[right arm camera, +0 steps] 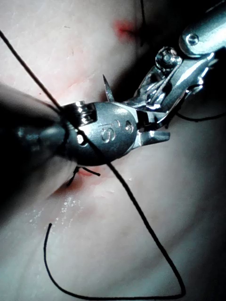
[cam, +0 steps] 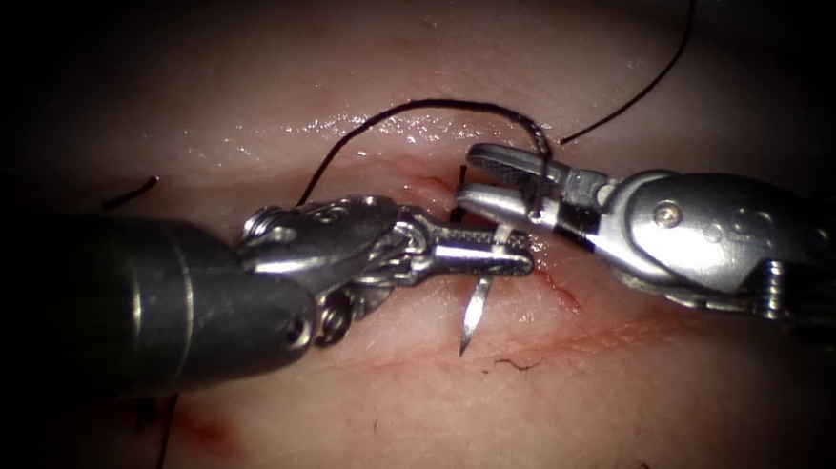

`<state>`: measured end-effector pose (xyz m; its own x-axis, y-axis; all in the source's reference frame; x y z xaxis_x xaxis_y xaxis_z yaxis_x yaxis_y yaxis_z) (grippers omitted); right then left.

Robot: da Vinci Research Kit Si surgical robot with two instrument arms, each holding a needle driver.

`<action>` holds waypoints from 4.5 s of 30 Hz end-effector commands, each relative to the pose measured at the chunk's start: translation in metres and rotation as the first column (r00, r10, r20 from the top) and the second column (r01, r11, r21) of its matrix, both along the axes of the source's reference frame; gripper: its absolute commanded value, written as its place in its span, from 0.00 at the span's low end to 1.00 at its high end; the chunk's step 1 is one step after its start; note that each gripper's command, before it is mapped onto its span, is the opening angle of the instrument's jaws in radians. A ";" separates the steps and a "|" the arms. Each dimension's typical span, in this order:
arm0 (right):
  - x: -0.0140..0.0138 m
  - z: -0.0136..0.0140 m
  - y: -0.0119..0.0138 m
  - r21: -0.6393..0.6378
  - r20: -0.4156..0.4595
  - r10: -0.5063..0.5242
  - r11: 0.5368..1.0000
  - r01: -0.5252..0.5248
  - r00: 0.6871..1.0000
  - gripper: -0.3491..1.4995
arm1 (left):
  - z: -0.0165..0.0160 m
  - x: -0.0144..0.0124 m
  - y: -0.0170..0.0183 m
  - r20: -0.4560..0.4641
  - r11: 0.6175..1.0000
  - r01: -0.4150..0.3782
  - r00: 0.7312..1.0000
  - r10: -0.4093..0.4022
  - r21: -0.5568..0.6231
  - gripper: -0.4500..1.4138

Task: Wound Closure

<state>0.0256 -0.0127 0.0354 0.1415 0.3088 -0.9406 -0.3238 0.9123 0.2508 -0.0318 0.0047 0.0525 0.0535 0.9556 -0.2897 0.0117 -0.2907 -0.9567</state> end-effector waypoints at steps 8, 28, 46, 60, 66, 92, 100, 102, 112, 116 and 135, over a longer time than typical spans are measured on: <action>-0.0010 0.0013 0.0001 0.002 0.086 0.054 0.998 -0.055 0.995 0.00 | 0.0007 -0.0006 0.0002 -0.138 0.975 0.021 0.989 -0.052 -0.222 0.89; -0.0048 0.0077 -0.0009 -0.131 0.303 0.248 0.967 -0.218 0.920 0.00 | 0.0073 -0.0033 -0.0027 -0.508 0.699 -0.322 0.859 -0.068 -0.639 0.12; -0.0053 0.0077 -0.0011 -0.279 0.291 0.307 0.933 -0.226 0.906 0.00 | 0.0113 -0.0033 -0.0026 -0.747 0.667 -0.513 0.657 -0.100 -0.540 0.05; -0.0046 0.0087 -0.0019 -0.346 0.292 0.321 0.914 -0.214 0.901 0.00 | 0.0139 -0.0034 -0.0053 -0.822 0.639 -0.619 0.568 -0.037 -0.456 0.09; -0.0038 0.0101 -0.0022 -0.384 0.299 0.323 0.902 -0.197 0.898 0.00 | 0.0134 -0.0037 -0.0061 -0.834 0.637 -0.640 0.552 -0.008 -0.429 0.11; -0.0036 0.0117 -0.0025 -0.495 0.341 0.320 0.861 -0.121 0.884 0.00 | 0.0150 -0.0025 -0.0073 -0.845 0.626 -0.675 0.532 0.048 -0.389 0.22; -0.0036 0.0119 -0.0025 -0.526 0.358 0.317 0.845 -0.090 0.878 0.00 | 0.0144 -0.0025 -0.0071 -0.844 0.629 -0.674 0.534 0.054 -0.387 0.22; -0.0036 0.0119 -0.0025 -0.537 0.365 0.316 0.840 -0.079 0.876 0.00 | 0.0143 -0.0024 -0.0071 -0.843 0.629 -0.674 0.535 0.055 -0.387 0.22; -0.0032 0.0136 -0.0036 -0.549 0.381 0.308 0.834 -0.055 0.872 0.00 | 0.0131 -0.0024 -0.0066 -0.840 0.636 -0.672 0.539 0.066 -0.381 0.26; -0.0033 0.0149 -0.0049 -0.541 0.395 0.298 0.840 -0.042 0.869 0.00 | 0.0119 -0.0020 -0.0062 -0.832 0.638 -0.663 0.551 0.062 -0.392 0.26; -0.0016 0.0180 -0.0077 -0.581 0.389 0.347 0.811 -0.065 0.853 0.00 | 0.0046 -0.0008 -0.0063 -0.803 0.647 -0.648 0.589 0.089 -0.403 0.17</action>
<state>0.0231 -0.0202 0.0530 0.5856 -0.1438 -0.7977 -0.4667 0.7448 -0.4769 -0.0318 -0.0014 0.0560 -0.7272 0.4047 -0.5544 -0.2663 -0.9108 -0.3156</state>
